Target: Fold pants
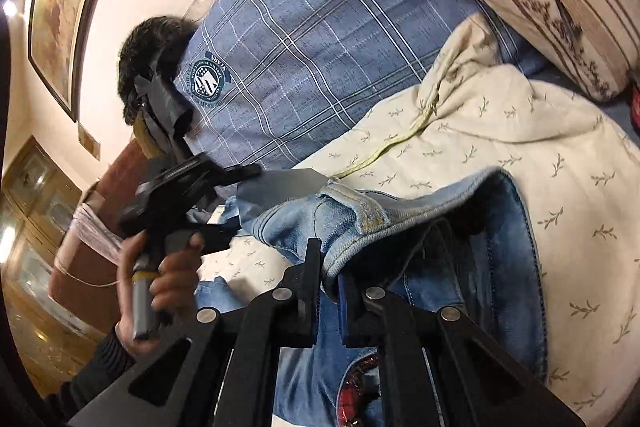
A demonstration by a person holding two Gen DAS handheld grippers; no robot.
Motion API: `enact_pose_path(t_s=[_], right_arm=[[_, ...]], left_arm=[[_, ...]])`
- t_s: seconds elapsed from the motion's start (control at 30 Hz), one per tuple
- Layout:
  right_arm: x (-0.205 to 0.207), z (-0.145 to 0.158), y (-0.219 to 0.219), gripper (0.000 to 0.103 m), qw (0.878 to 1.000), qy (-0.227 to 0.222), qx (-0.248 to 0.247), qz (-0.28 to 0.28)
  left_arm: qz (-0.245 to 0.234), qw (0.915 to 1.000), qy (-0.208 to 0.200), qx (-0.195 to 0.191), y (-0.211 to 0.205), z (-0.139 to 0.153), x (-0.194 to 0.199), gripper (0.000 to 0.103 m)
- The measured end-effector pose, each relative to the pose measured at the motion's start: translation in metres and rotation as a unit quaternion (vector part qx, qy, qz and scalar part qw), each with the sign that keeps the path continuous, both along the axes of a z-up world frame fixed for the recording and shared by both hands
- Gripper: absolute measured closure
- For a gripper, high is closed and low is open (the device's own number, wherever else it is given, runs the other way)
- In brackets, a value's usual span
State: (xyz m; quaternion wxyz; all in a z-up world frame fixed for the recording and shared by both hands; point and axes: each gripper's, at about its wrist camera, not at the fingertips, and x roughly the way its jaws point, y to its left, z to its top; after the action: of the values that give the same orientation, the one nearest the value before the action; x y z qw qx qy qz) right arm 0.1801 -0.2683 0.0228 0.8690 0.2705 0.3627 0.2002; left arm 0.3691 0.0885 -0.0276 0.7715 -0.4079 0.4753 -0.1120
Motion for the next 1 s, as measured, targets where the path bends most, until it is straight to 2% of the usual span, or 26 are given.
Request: enact_pose_path(t_s=[0.07, 0.1, 0.13, 0.23, 0.3, 0.33, 0.37, 0.47, 0.5, 0.57, 0.6, 0.67, 0.7, 0.77, 0.83, 0.9, 0.97, 1.0], right_arm=[[0.001, -0.001, -0.002, 0.097, 1.000, 0.002, 0.003, 0.007], [0.002, -0.001, -0.004, 0.097, 1.000, 0.004, 0.003, 0.005], [0.002, -0.002, -0.006, 0.097, 1.000, 0.005, 0.010, 0.006], [-0.001, 0.003, -0.013, 0.097, 1.000, -0.002, 0.019, -0.001], [-0.007, 0.012, -0.015, 0.097, 1.000, -0.016, 0.018, -0.005], [-0.011, 0.017, -0.017, 0.097, 1.000, -0.022, 0.018, -0.008], [-0.017, 0.022, -0.020, 0.097, 0.999, -0.027, 0.020, -0.010], [-0.031, 0.024, -0.025, 0.097, 1.000, -0.019, 0.018, -0.009], [-0.034, 0.016, -0.024, 0.097, 1.000, -0.003, 0.008, -0.008], [-0.039, -0.014, -0.019, 0.096, 0.998, 0.058, -0.028, -0.020], [-0.040, -0.031, -0.017, 0.096, 0.995, 0.091, -0.035, -0.025], [-0.043, -0.052, -0.017, 0.096, 0.991, 0.127, -0.036, -0.035], [-0.047, -0.052, -0.018, 0.096, 0.991, 0.123, -0.035, -0.040], [-0.058, -0.032, -0.021, 0.096, 0.996, 0.075, -0.027, -0.044], [-0.067, -0.017, -0.020, 0.096, 0.997, 0.047, -0.038, -0.055], [-0.067, -0.027, -0.021, 0.096, 0.995, 0.069, -0.047, -0.061], [-0.061, -0.053, -0.024, 0.093, 0.987, 0.129, -0.061, -0.074], [-0.061, -0.059, -0.027, 0.093, 0.984, 0.144, -0.058, -0.082]], left_arm=[[0.007, 0.9997, 0.019, 0.015, 0.000, -0.001, 0.013, 0.099], [0.009, 0.9995, 0.028, 0.012, 0.002, -0.001, 0.013, 0.098], [0.018, 0.9997, 0.015, -0.004, 0.007, 0.004, 0.005, 0.099], [0.018, 0.9982, -0.056, -0.005, 0.020, 0.034, -0.042, 0.100], [0.024, 0.9950, -0.090, -0.034, 0.037, 0.043, -0.083, 0.100], [0.029, 0.9922, -0.106, -0.058, 0.048, 0.043, -0.114, 0.100], [0.029, 0.9911, -0.112, -0.065, 0.055, 0.040, -0.136, 0.099], [0.017, 0.9934, -0.106, -0.040, 0.061, 0.004, -0.196, 0.098], [0.010, 0.9955, -0.088, -0.033, 0.060, -0.012, -0.205, 0.098], [0.002, 0.9985, -0.040, -0.037, 0.054, -0.061, -0.216, 0.098], [0.008, 0.9986, -0.030, -0.043, 0.054, -0.073, -0.219, 0.098], [0.026, 0.9970, -0.019, -0.070, 0.054, -0.092, -0.222, 0.098], [0.031, 0.9965, -0.023, -0.074, 0.052, -0.092, -0.224, 0.098], [0.033, 0.9957, -0.057, -0.064, 0.049, -0.070, -0.226, 0.099], [0.030, 0.9938, -0.092, -0.054, 0.046, -0.049, -0.233, 0.099], [0.028, 0.9932, -0.104, -0.045, 0.039, -0.045, -0.243, 0.099], [0.006, 0.9950, -0.099, -0.010, 0.025, -0.055, -0.246, 0.100], [0.005, 0.9959, -0.090, -0.002, 0.025, -0.060, -0.254, 0.101]])
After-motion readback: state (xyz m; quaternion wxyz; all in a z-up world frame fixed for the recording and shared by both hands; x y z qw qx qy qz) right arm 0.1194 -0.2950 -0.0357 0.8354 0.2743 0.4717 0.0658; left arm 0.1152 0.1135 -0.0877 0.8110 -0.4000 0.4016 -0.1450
